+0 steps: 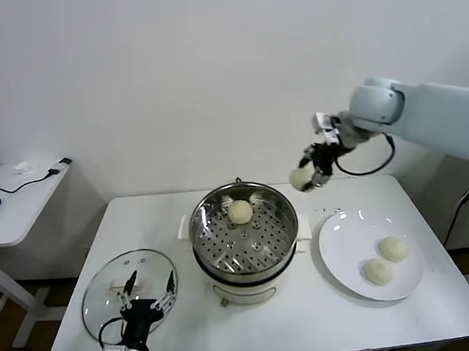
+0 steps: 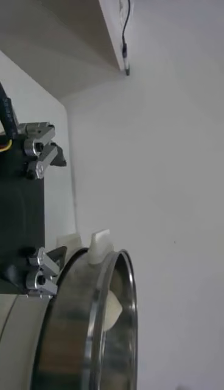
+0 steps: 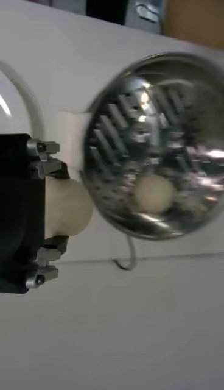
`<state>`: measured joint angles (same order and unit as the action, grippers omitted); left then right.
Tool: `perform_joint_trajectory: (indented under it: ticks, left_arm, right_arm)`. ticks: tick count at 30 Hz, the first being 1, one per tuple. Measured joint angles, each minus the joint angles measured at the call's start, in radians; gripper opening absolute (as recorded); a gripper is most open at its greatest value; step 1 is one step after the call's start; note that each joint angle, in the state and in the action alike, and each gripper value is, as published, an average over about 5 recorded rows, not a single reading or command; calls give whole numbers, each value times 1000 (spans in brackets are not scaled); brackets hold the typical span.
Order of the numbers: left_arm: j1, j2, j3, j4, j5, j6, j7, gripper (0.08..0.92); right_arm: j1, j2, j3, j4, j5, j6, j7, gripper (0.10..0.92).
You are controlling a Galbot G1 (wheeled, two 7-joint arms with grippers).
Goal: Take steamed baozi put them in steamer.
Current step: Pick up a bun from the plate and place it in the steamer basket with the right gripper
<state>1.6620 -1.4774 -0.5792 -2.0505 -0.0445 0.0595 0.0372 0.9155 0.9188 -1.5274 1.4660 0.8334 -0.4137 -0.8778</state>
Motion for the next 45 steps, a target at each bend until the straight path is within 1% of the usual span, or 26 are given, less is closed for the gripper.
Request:
perform_joint_trajectory:
  ticks: [5,11,20,29,32,36,39,45]
  left_arm:
    - [-1,-5,2,0,4,1,0,823]
    - [-5,-13,2,1,8,2,1,823]
    - [-3,-17,-3,4,9,1,1,823]
    - [3,-18,-6,1,8,-1,3,823]
    - [3,-18,-6,1,8,-1,3,823]
    - [3,-18,-7,1,9,-1,4,823]
    - [1,-17,-10,1,9,0,4,823]
    - [-5,-15,-10,-1,10,3,6,823]
  right_arm:
    - [14,119,-14,37,85,-59,58,628]
    - [-34,252,-31,23,128,-121,127,628]
    - [-162,400,-40,-82,109,-183,198,628]
    - [-267,476,-40,-166,66,-218,242,628]
    - [-289,486,-35,-177,55,-221,247,654]
    - [-307,489,-23,-185,36,-220,250,757]
    - [-307,484,-10,-184,17,-210,239,809]
    - [-262,437,18,-169,-24,-154,176,822]
